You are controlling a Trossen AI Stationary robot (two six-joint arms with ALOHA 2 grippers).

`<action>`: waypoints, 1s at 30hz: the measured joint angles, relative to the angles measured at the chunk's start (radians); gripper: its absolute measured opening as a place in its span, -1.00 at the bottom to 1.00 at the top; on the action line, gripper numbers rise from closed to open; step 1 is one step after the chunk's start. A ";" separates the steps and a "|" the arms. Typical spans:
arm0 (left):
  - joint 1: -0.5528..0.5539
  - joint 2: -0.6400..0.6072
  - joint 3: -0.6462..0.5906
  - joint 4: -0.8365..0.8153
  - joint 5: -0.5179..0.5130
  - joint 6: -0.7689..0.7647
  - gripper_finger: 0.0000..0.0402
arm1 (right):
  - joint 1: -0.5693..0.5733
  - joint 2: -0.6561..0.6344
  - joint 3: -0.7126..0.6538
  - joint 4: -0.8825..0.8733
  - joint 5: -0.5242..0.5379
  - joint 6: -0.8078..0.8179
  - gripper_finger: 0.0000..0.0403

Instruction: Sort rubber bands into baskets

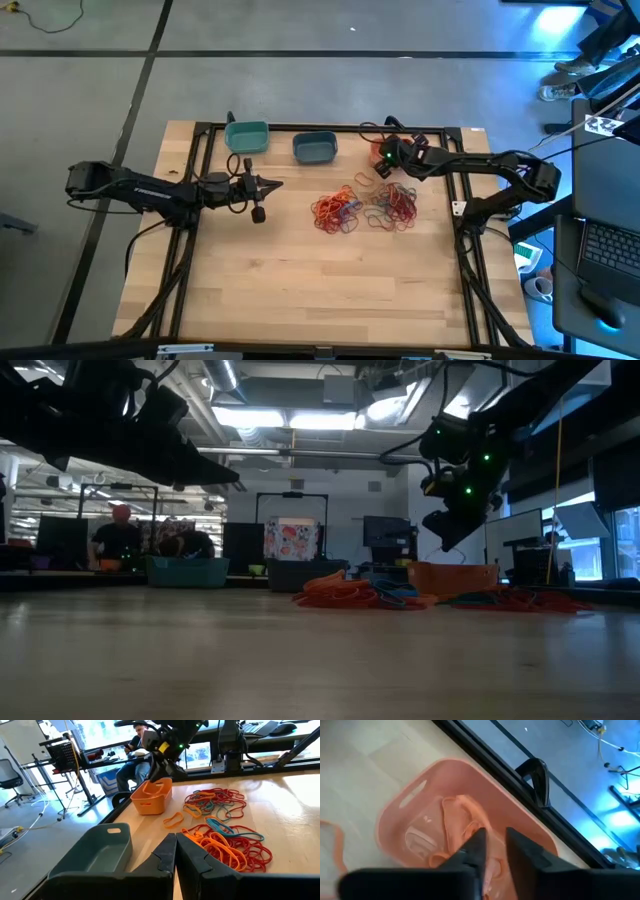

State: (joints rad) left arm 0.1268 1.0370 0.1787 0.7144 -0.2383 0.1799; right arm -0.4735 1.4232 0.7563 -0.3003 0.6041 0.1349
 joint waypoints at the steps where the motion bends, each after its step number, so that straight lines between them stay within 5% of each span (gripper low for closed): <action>1: 0.000 0.000 0.000 0.000 0.000 0.000 -0.97 | 0.001 -0.005 0.000 -0.004 0.004 0.000 -0.45; 8: 0.000 0.000 0.000 0.001 0.000 0.002 -0.97 | 0.051 -0.036 0.000 0.022 -0.096 -0.010 -0.06; 19: 0.000 0.000 0.000 0.000 0.000 0.003 -0.97 | 0.181 0.007 0.000 0.154 -0.379 -0.064 -0.01; 30: 0.000 0.000 0.000 0.000 0.000 0.003 -0.97 | 0.142 0.191 0.000 0.181 -0.359 -0.063 -0.01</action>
State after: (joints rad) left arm 0.1268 1.0368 0.1787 0.7143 -0.2382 0.1825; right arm -0.3310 1.6146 0.7563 -0.1197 0.2448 0.0723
